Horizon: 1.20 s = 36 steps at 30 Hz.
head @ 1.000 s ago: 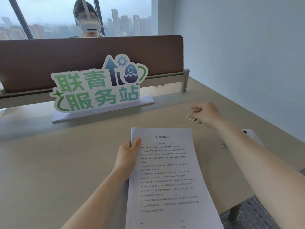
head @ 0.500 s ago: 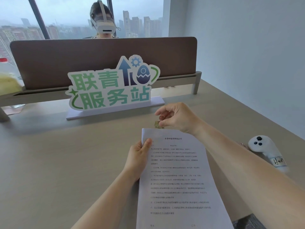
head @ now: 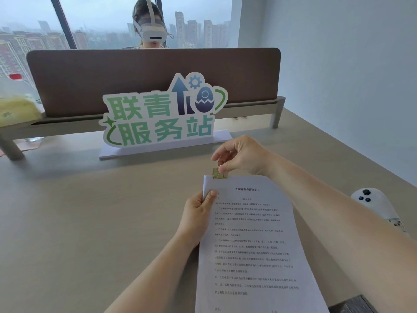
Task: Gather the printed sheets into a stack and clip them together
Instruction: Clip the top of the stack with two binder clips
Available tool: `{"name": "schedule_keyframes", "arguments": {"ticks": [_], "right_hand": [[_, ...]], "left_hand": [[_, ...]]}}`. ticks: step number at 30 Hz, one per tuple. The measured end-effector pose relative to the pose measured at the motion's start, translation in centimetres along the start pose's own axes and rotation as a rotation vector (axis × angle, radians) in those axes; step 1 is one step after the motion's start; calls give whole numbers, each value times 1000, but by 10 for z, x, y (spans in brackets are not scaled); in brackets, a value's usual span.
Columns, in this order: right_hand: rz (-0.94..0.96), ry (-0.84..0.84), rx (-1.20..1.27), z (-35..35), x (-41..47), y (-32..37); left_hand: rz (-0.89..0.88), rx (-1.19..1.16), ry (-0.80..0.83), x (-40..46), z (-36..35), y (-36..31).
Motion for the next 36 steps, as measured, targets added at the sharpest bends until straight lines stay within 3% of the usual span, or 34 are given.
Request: {"name": "schedule_keyframes", "arguments": {"ticks": [7, 22, 24, 28, 30, 32, 36], "right_hand": [[-32, 96, 25, -14, -1, -2], [-93, 92, 81, -18, -12, -13], [-87, 16, 89, -10, -15, -16], [-102, -424, -33, 42, -28, -33], [-166, -553, -163, 67, -43, -48], [-250, -577, -292, 87, -61, -69], [-428, -458, -528, 113, -99, -120]], "left_hand": [[-30, -5, 1, 0, 0, -1], [-28, 13, 9, 0, 0, 0], [-27, 32, 1, 0, 1, 0], [-22, 26, -7, -2, 0, -2], [-25, 15, -5, -3, 0, -4], [-24, 16, -4, -4, 0, -6], [-5, 16, -12, -6, -1, -5]]}}
Point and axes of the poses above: each hand's wrist, its own x-axis towards the middle knuckle, its own z-axis out of the back of the hand, y = z × x, the point moved 9 cm from there along x, towards the middle knuckle, and after that the axes turned 11 degrees about -y, right-handed, at the moved point
